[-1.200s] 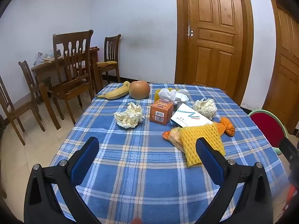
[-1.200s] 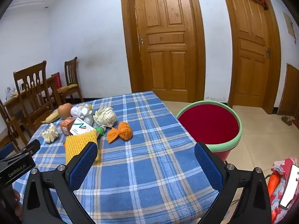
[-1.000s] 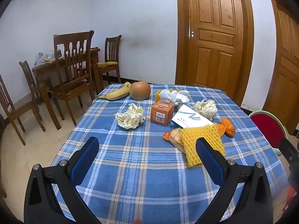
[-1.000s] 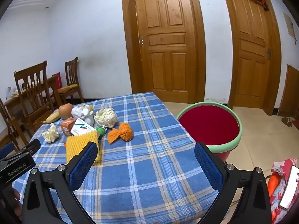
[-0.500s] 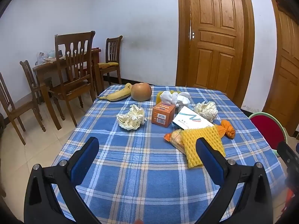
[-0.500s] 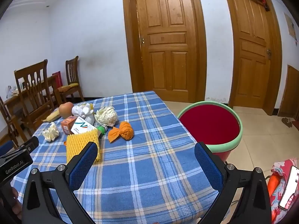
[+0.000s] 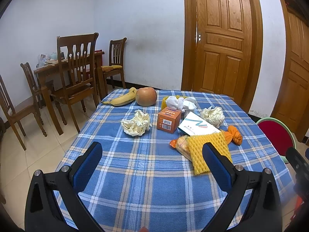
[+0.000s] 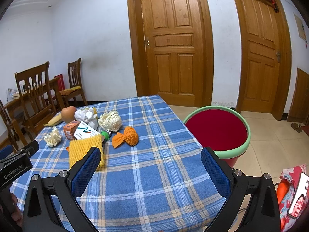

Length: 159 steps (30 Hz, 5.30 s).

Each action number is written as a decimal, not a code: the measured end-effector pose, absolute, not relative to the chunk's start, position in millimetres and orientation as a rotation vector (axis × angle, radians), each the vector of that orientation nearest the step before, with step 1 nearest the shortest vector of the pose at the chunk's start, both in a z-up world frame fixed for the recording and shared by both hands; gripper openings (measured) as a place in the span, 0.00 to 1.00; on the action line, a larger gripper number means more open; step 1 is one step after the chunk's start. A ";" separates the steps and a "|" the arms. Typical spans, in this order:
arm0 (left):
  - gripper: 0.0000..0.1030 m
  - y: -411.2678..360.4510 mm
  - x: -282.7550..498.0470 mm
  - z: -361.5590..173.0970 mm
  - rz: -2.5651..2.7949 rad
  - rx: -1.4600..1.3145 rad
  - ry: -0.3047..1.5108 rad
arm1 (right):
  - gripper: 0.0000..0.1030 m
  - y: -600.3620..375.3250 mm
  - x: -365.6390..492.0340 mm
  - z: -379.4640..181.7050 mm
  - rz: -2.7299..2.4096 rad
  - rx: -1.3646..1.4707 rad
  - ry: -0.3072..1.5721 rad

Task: Collect trash

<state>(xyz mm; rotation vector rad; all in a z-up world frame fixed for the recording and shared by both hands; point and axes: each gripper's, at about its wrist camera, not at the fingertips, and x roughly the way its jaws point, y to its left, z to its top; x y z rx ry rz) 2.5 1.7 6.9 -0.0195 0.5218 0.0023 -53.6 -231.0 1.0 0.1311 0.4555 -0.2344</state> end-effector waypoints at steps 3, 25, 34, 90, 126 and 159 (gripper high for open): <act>0.99 2.7 2.0 7.9 0.002 -0.021 0.521 | 1.00 -232.4 -54.6 2.5 -0.235 0.132 0.454; 0.99 12.6 -5.4 12.4 -0.003 -0.048 0.512 | 1.00 -237.2 -55.1 10.2 -0.254 0.142 0.449; 0.99 14.5 -5.5 11.9 -0.008 -0.054 0.520 | 1.00 -236.6 -55.9 10.1 -0.256 0.142 0.451; 0.90 49.1 151.4 -23.6 -0.031 0.043 0.770 | 1.00 -244.1 86.9 -19.9 -0.267 0.160 0.703; 0.07 58.0 159.6 -40.7 -0.160 -0.029 0.804 | 0.23 -232.9 123.4 -59.8 -0.108 0.203 0.852; 0.07 -59.1 99.7 65.5 -0.446 0.061 0.613 | 0.23 -301.8 29.1 34.0 -0.211 0.248 0.584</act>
